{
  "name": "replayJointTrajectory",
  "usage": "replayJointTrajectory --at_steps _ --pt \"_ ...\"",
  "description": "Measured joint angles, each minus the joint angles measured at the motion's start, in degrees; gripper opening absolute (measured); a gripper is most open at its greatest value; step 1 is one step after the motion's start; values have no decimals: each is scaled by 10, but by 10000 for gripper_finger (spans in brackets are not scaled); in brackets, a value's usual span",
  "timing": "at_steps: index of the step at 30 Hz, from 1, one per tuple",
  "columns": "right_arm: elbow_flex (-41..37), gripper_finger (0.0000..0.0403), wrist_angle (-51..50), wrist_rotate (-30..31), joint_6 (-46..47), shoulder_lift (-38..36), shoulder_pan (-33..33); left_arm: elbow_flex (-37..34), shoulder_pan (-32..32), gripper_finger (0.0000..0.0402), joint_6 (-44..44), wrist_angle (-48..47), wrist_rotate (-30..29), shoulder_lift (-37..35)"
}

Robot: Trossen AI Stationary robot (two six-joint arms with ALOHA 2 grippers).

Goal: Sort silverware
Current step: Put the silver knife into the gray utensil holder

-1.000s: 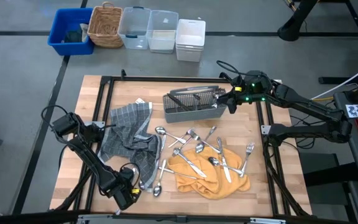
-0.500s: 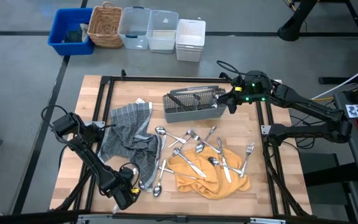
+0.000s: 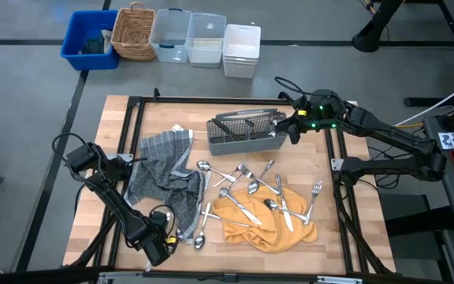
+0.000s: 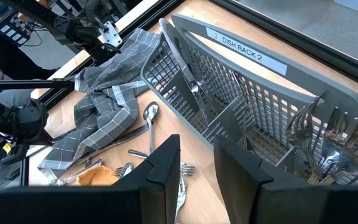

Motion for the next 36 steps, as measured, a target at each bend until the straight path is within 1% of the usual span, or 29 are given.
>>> replayJointTrajectory --at_steps 4,9,15,22,28,36 --pt "0 101 0 0 0 0 0 0 0 40 -33 -1 0 0" --pt "0 101 0 0 0 0 0 0 0 37 -63 -1 -1 -1" --pt "0 101 0 0 0 0 0 0 0 39 -64 -8 -1 -5" --pt "0 101 0 0 0 0 0 -1 4 34 -66 -67 -2 -24" --pt "0 101 0 0 0 0 0 -1 8 32 -66 -109 -14 -44" --pt "0 101 0 0 0 0 0 0 8 32 -55 -115 -13 -54"
